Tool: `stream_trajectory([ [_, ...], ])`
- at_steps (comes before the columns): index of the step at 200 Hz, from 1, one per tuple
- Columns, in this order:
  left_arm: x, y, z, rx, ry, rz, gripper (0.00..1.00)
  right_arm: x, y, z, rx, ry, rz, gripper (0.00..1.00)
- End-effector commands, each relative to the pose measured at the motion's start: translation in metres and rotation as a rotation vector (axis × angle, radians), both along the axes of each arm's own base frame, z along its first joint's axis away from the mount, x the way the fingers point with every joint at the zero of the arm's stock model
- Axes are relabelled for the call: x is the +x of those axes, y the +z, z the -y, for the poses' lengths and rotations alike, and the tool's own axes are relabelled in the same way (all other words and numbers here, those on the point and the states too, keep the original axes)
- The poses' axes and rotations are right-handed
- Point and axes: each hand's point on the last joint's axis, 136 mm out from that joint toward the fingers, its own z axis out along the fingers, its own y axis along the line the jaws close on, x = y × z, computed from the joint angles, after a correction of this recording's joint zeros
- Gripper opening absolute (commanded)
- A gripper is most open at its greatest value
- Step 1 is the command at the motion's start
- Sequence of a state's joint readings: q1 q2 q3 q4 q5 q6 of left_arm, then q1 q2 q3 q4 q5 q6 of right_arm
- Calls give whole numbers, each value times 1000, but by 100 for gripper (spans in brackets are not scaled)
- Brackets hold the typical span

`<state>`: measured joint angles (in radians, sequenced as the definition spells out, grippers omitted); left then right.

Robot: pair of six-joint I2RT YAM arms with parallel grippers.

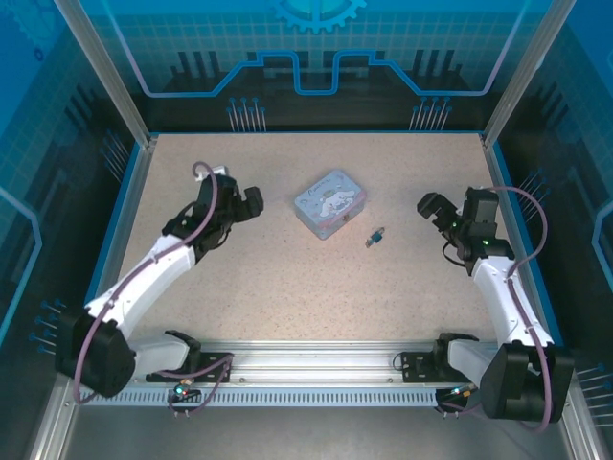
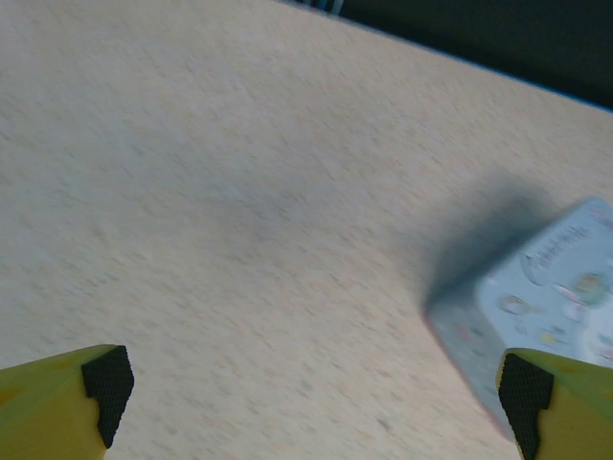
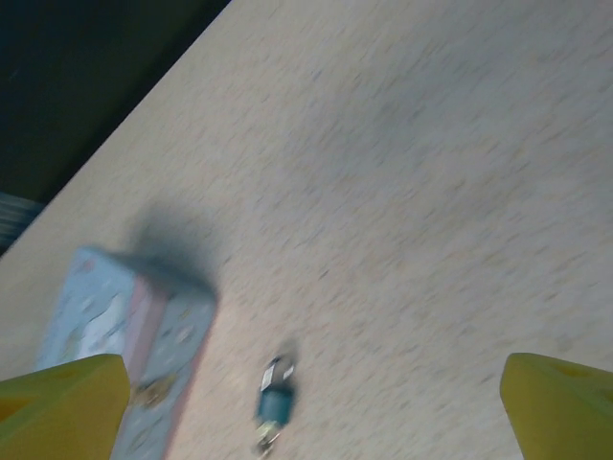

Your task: Unlock the padlock with the key

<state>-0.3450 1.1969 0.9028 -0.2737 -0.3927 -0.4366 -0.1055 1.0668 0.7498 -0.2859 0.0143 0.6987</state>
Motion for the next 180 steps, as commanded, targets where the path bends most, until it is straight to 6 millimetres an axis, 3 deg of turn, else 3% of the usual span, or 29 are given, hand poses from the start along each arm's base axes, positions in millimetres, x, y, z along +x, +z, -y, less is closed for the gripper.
stream_trajectory([
  [1, 3, 24, -39, 197, 96, 225, 99, -10, -9, 46, -278, -129, -35, 100],
  [36, -2, -8, -78, 263, 161, 252, 99, 6, -12, 58, -453, -125, 57, 100],
  [71, 7, -51, -94, 311, 173, 196, 99, 28, -30, 44, -559, -51, 125, 100],
  [100, 20, -81, -95, 350, 151, 201, 99, 43, -45, 23, -651, 43, 160, 100],
  [122, 35, -81, -92, 361, 89, 241, 99, 48, -55, 7, -680, 109, 229, 100],
  [137, 37, -94, -95, 296, 66, 244, 99, 51, -57, -5, -681, 182, 251, 100],
  [165, 35, -109, -81, 218, -60, 259, 99, 57, -66, -31, -693, 322, 354, 100],
  [180, 36, -109, -75, 194, -112, 259, 99, 61, -75, -34, -658, 377, 278, 100],
])
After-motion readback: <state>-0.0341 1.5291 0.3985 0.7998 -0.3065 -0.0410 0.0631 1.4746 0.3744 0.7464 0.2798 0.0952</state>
